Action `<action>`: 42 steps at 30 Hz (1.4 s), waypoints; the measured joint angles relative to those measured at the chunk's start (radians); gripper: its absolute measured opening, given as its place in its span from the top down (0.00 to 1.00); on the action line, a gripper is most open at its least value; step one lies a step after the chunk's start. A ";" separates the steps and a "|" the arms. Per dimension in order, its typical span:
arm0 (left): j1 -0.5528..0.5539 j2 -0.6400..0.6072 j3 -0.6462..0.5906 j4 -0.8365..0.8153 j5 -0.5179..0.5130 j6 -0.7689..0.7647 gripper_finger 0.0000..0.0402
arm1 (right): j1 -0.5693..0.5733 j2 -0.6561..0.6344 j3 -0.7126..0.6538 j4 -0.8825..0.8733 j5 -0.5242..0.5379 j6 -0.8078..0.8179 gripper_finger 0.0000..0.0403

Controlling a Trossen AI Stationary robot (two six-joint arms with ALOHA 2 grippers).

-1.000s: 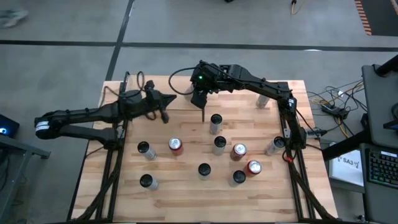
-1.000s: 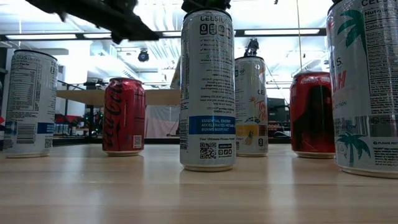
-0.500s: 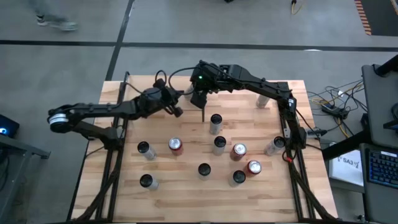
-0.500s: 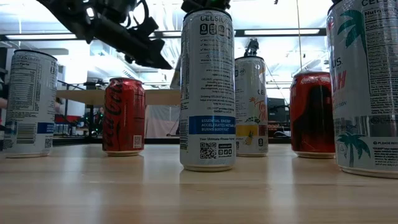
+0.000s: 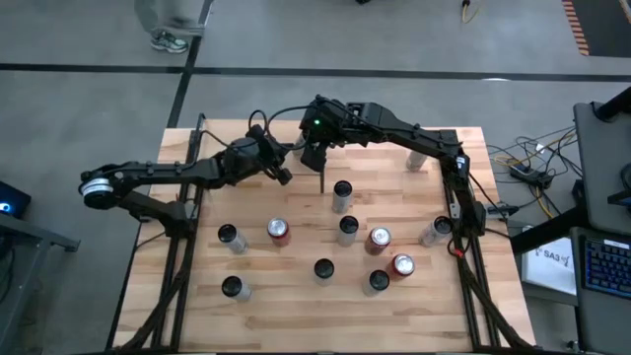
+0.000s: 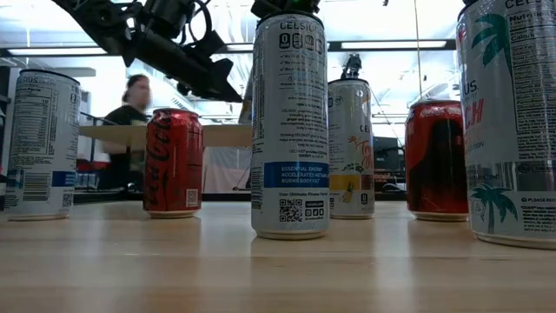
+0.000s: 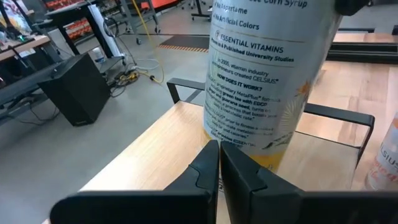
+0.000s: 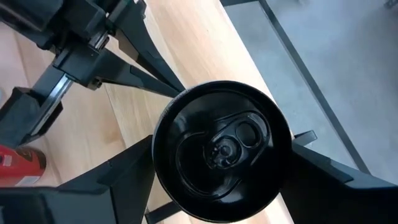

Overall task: Place canned beverage on shelf
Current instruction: Put the top right white yellow soda can on the shelf

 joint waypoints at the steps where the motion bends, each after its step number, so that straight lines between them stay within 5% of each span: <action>1: 0.000 0.000 0.000 0.000 0.000 -0.001 1.00 | 0.000 0.000 0.000 0.006 -0.001 0.000 0.30; 42: -0.001 -0.011 0.000 -0.001 0.000 -0.017 1.00 | -0.002 0.000 -0.011 0.025 0.004 0.092 0.27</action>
